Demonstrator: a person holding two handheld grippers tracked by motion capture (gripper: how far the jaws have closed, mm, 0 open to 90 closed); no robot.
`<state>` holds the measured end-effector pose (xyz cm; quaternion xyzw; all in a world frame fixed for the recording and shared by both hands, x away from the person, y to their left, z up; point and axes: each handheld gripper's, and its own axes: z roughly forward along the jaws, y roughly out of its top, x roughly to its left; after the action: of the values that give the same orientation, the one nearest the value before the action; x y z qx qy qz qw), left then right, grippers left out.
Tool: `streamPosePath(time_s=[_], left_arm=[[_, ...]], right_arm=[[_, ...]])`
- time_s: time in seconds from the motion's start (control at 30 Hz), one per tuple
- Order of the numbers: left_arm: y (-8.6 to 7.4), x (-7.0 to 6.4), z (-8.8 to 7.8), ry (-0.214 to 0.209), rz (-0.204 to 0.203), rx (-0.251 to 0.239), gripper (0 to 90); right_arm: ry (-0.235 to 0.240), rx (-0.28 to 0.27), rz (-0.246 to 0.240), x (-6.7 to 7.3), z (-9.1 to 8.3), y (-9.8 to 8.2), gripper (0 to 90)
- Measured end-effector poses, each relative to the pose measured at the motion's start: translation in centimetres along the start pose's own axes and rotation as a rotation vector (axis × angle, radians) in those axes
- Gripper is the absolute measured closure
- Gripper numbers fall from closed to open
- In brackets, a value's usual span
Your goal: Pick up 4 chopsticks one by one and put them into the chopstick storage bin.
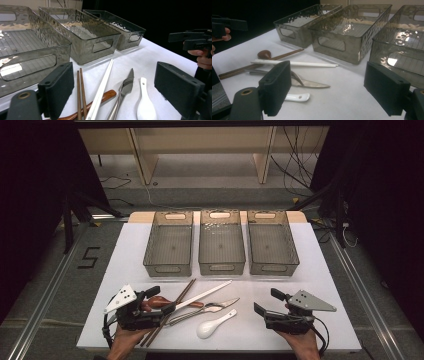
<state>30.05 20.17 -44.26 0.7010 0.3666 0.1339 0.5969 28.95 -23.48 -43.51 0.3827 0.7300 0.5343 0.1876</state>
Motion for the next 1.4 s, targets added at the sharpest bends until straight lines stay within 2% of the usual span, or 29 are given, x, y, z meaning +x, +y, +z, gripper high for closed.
streamPosePath(time_s=[0.33,0.5,0.57,0.6,0.63,0.7,0.73,0.77,0.8,0.83,0.87,0.9,0.97,1.0,1.03,1.07,1.1,1.13,1.2,1.3,1.4], left_arm=[[0.6,0.6,0.3,0.004,-0.012,0.043,15.7],[1.2,0.9,0.4,0.013,-0.006,0.069,15.9],[1.9,0.9,0.6,0.040,0.023,0.116,16.1],[1.9,0.9,0.6,0.040,0.023,0.116,16.2],[2.5,1.0,0.8,0.051,0.042,0.158,16.2],[3.0,1.1,1.2,0.060,0.059,0.207,16.5],[3.0,1.1,1.2,0.060,0.059,0.207,16.5],[3.2,1.1,1.4,0.063,0.067,0.232,16.5],[3.7,1.1,1.7,0.062,0.091,0.278,17.0],[3.7,1.1,1.7,0.062,0.091,0.278,17.7],[4.1,1.1,2.2,0.067,0.120,0.324,18.2],[4.3,1.0,2.4,0.073,0.128,0.347,18.4],[4.7,1.1,3.0,0.067,0.134,0.397,18.9],[4.7,1.1,3.0,0.067,0.134,0.397,19.1],[4.8,1.3,3.7,0.070,0.139,0.461,19.6],[4.8,1.3,3.7,0.070,0.139,0.461,19.8],[4.8,1.5,4.5,0.076,0.149,0.515,20.3],[4.8,1.5,4.5,0.076,0.149,0.515,21.3],[4.6,1.7,5.5,0.069,0.150,0.564,23.1],[4.4,1.9,6.4,0.063,0.153,0.607,26.4],[4.3,2.1,6.8,0.060,0.147,0.625,29.5]], right_arm=[[-0.002,0.004,0.008,-0.1,0.0,0.0,22.7],[-0.001,0.005,0.009,-0.1,0.0,0.0,22.8],[0.001,0.008,0.010,-0.1,0.0,0.0,22.8],[0.003,0.009,0.009,-0.1,0.1,0.0,22.8],[0.003,0.010,0.009,-0.1,0.1,0.0,22.8],[0.004,0.013,0.008,-0.1,0.1,0.0,22.8],[0.004,0.013,0.008,-0.1,0.1,0.0,22.8],[0.005,0.013,0.008,-0.1,0.2,0.0,22.8],[0.007,0.015,0.008,-0.1,0.2,0.0,22.8],[0.007,0.016,0.009,-0.1,0.2,-0.1,22.8],[0.008,0.018,0.009,0.0,0.2,-0.1,22.8],[0.008,0.019,0.009,0.0,0.2,-0.1,22.8],[0.010,0.020,0.010,-0.1,0.2,-0.1,22.8],[0.011,0.022,0.011,-0.1,0.2,-0.1,22.9],[0.012,0.024,0.011,-0.1,0.2,-0.1,23.0],[0.012,0.025,0.012,-0.1,0.2,-0.1,23.0],[0.012,0.027,0.013,0.0,0.2,-0.1,23.0],[0.013,0.028,0.014,-0.1,0.2,-0.1,23.0],[0.014,0.028,0.015,-0.1,0.3,-0.1,23.1],[0.015,0.032,0.015,-0.1,0.3,-0.1,23.0],[0.017,0.036,0.016,-0.1,0.3,-0.1,23.0]])
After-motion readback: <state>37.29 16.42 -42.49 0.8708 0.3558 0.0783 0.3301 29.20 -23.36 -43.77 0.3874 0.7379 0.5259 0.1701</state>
